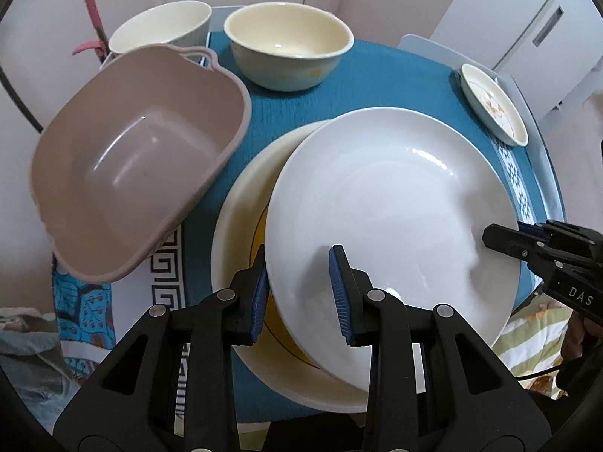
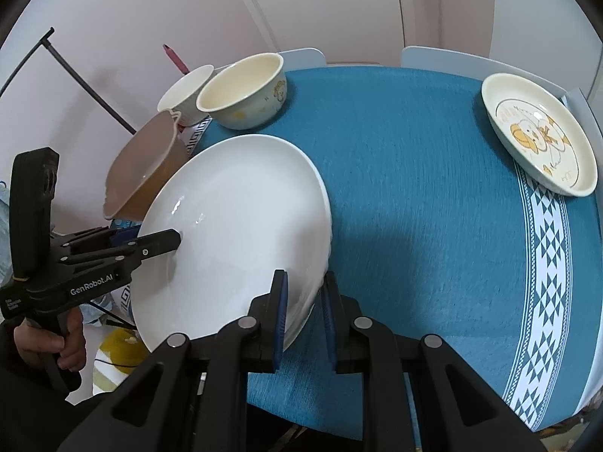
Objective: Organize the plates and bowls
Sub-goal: 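Lift the white plate and lower it onto the yellow plate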
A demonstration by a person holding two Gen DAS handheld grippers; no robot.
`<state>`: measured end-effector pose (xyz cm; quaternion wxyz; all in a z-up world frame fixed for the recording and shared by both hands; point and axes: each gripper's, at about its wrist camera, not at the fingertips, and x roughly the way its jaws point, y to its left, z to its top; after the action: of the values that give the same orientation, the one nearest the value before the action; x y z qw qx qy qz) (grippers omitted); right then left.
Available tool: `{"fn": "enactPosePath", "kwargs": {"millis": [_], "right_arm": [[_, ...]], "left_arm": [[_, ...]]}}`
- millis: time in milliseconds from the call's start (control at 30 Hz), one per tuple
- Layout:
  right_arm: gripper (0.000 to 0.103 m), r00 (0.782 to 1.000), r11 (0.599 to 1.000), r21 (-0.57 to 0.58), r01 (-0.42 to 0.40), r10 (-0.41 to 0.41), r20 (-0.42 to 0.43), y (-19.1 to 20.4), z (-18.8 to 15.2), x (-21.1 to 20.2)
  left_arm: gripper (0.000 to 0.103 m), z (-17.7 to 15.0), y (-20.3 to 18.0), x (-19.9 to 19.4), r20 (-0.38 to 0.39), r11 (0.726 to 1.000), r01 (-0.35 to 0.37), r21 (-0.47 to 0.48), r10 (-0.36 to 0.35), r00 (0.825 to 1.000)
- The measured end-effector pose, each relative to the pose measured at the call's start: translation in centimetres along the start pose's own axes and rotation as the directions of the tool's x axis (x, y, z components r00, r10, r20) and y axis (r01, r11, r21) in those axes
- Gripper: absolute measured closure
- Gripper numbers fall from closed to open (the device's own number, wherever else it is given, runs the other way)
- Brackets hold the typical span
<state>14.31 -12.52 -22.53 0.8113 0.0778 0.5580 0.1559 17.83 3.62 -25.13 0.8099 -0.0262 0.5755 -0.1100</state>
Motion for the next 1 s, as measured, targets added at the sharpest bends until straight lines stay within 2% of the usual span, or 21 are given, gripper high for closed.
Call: {"fn": "enactPosePath", "kwargs": {"millis": [300,467,633,767,900,1000], "right_arm": [[0.087,0.999,0.998,-0.035,0.045,-0.045,0.003,1.1,-0.3,0.5],[0.087,0.998,0.996,-0.059,0.06,-0.06,-0.006,1.5,-0.3,0.7],[0.087,0.996,0.99,-0.101,0.094,-0.095,-0.004,2.2,-0.4,1.0],[0.087,0.992,0.983,-0.137,0.124,-0.124,0.005,2.7,-0.5,1.1],[0.087,0.99,0.975,-0.17,0.143,-0.144,0.005,3.0,-0.4,1.2],[0.087,0.987,0.969,-0.187,0.159,-0.161,0.004,3.3,-0.4,1.4]], "left_arm": [[0.075,-0.3,-0.4,1.3,-0.018,0.999,-0.033,0.024,0.033,0.999],[0.075,-0.3,-1.3,1.4,-0.018,0.995,-0.086,0.056,0.087,0.996],[0.075,-0.4,-3.2,1.6,0.008,0.968,-0.2,0.149,0.201,0.979],[0.075,-0.4,-4.1,1.6,0.027,0.944,-0.265,0.199,0.265,0.964],[0.075,-0.7,-4.8,1.7,0.049,0.911,-0.338,0.237,0.336,0.941],[0.075,-0.8,-4.9,1.8,0.056,0.904,-0.347,0.249,0.344,0.937]]}}
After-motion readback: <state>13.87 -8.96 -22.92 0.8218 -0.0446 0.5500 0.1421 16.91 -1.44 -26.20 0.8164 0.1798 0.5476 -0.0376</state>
